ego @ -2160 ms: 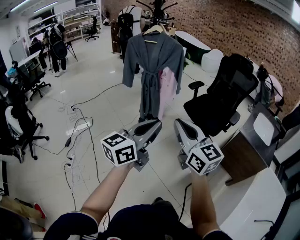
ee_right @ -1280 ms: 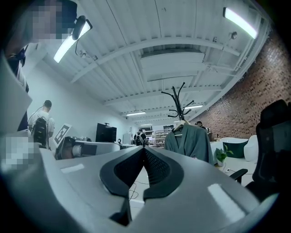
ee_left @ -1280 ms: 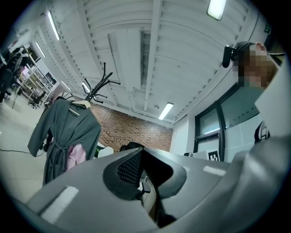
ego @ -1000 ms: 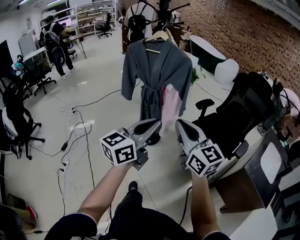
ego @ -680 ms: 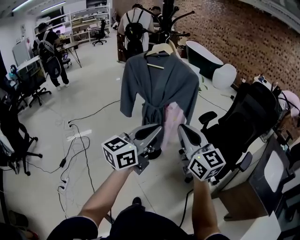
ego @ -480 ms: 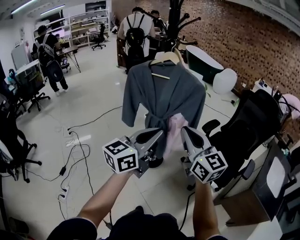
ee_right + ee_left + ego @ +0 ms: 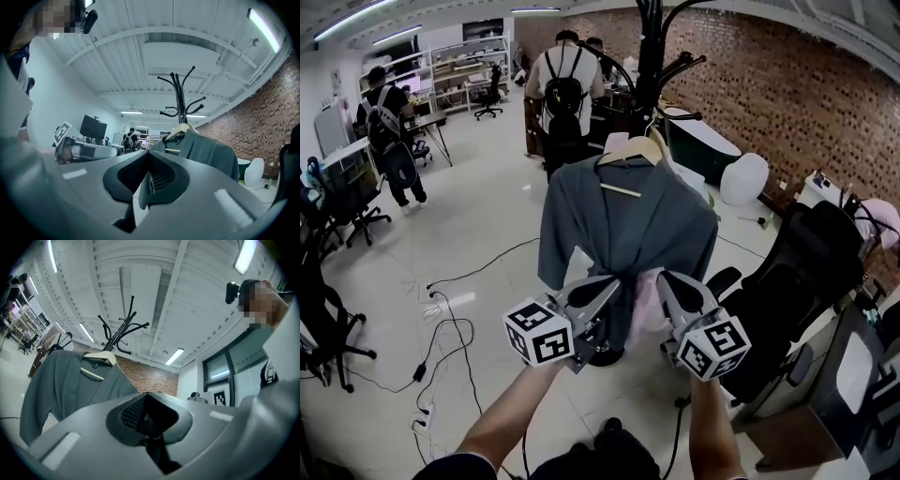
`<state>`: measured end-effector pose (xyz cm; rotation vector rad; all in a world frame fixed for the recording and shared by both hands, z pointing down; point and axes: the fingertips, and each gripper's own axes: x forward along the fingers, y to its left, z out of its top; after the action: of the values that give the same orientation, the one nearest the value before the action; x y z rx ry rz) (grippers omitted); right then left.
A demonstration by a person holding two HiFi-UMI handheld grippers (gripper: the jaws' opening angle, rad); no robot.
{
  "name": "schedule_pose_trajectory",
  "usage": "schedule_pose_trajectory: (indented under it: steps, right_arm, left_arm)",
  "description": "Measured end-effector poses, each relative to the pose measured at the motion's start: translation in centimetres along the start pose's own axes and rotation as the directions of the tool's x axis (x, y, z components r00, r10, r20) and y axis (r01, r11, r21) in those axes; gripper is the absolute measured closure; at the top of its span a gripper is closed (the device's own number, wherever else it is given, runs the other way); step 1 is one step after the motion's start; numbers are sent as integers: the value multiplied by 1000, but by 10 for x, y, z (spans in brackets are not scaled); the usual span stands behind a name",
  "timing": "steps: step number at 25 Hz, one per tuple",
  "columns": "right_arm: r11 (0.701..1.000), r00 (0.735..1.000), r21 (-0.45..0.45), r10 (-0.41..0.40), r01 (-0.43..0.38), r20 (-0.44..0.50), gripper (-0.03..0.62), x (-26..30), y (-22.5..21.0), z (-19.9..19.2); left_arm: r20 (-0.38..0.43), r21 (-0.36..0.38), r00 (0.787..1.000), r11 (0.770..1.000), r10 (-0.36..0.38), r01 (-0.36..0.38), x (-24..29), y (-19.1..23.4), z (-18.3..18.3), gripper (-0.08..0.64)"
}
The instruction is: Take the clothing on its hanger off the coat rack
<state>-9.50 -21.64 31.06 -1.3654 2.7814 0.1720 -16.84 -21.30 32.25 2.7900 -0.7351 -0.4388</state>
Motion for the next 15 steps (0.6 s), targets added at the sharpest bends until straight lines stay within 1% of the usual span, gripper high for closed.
schedule_pose_trajectory:
  steps: [6,9,15]
  right_arm:
    - [1000,1000,-18,19,-19,-3,591,29,-34,-2]
    - [999,999,-12,37,-37,-5,591,39,-51,-4]
    - [996,997,-37,82,-82,-4,591,50,-76,-2]
  left_arm:
    - [10,8,999,999,31,-31,28,28,4,548]
    - [7,10,999,999,52,-52,44,40,4,548]
    - [12,38,997,997,73,-73,72,48,8,548]
